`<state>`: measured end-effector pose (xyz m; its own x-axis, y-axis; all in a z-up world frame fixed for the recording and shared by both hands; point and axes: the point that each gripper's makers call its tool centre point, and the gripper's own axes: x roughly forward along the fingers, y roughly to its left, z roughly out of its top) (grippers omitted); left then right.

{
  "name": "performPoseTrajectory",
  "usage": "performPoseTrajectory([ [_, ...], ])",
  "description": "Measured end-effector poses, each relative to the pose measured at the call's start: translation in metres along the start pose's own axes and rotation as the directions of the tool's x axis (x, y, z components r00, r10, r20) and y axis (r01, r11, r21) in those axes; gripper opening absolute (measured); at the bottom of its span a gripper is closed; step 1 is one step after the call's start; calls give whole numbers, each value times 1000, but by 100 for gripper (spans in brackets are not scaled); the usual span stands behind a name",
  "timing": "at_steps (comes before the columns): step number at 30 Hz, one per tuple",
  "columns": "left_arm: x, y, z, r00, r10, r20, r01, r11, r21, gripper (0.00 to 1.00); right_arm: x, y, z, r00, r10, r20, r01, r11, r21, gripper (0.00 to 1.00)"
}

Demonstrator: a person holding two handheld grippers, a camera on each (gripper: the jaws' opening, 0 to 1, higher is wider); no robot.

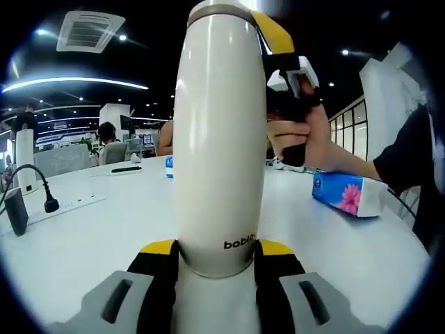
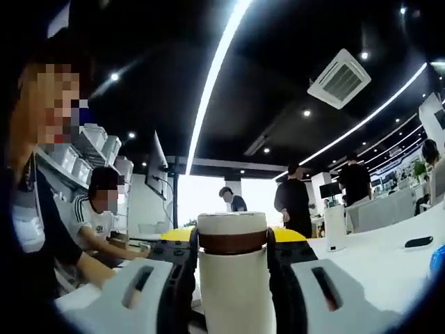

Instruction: Grasp the water cup twist off the cup lid place the cup lid on the table

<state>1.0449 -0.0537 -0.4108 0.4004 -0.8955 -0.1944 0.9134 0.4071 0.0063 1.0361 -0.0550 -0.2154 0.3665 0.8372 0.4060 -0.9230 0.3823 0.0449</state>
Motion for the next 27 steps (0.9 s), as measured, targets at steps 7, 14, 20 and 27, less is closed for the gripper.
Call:
performPoseTrajectory([
  [7,1,0,0,1000,1,0,-1,1000,0,45,1,1,0,998,61,7,-61,997,39,42],
  [14,2,4,0,1000,1,0,-1,1000,-1,45,1,2,0,994,113,5,-114,993,44,42],
  [20,2,7,0,1000,1,1,-1,1000,-1,45,0,1,1,990,143,8,-144,988,57,42],
  [27,2,7,1,1000,-12,7,12,1000,1,45,0,1,1,990,139,5,-139,989,52,42],
])
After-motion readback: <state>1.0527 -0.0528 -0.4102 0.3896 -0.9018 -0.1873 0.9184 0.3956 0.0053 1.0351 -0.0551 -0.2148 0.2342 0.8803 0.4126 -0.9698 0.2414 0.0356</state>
